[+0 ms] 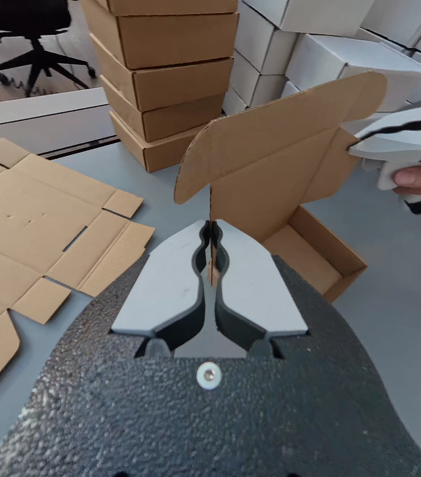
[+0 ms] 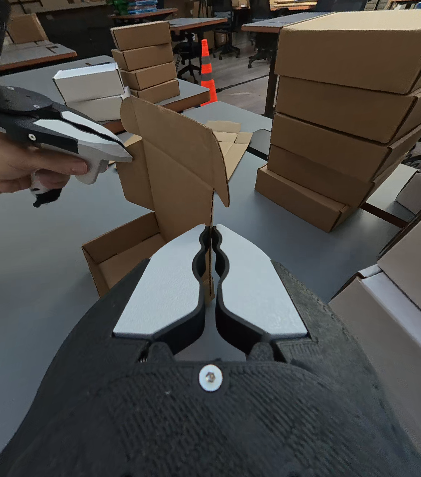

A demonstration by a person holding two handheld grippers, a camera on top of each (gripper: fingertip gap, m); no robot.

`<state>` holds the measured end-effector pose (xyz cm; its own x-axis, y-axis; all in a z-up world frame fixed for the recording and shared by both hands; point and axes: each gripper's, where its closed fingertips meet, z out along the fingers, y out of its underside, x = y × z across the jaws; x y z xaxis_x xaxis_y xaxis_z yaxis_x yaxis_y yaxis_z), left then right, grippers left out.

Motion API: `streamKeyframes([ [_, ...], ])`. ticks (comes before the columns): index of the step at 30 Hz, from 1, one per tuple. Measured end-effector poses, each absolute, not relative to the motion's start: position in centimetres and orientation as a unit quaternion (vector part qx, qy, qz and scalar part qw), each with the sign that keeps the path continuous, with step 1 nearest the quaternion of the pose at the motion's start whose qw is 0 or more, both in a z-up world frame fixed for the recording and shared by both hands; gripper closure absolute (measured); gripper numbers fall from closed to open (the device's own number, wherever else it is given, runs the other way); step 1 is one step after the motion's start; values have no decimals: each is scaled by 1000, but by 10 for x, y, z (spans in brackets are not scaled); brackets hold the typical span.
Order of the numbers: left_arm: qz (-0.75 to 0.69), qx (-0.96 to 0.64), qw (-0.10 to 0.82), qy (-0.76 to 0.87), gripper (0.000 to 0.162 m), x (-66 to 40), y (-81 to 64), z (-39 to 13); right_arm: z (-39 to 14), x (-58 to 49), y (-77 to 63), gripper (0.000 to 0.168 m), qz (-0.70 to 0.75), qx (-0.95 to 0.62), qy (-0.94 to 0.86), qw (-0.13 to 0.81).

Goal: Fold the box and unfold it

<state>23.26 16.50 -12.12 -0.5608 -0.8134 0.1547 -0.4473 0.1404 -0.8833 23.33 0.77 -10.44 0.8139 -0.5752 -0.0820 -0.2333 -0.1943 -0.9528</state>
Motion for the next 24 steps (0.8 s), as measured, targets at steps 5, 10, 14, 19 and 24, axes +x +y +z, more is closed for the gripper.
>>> streamKeyframes([
  [5, -467, -503, 256, 681, 160, 237, 162, -121, -109, 242, 23, 160, -169, -665, 378, 621],
  [10, -430, -523, 317, 665, 157, 229, 159, -120, -106, 234, 27, 160, -182, -613, 415, 647],
  [14, -459, -542, 313, 630, 157, 221, 155, -121, -109, 227, 25, 160, -167, -597, 431, 656],
  [19, -465, -543, 322, 621, 155, 210, 148, -123, -113, 223, 22, 161, -166, -574, 449, 665],
  [24, -480, -541, 317, 613, 155, 199, 145, -128, -120, 217, 20, 161, -194, -578, 448, 654],
])
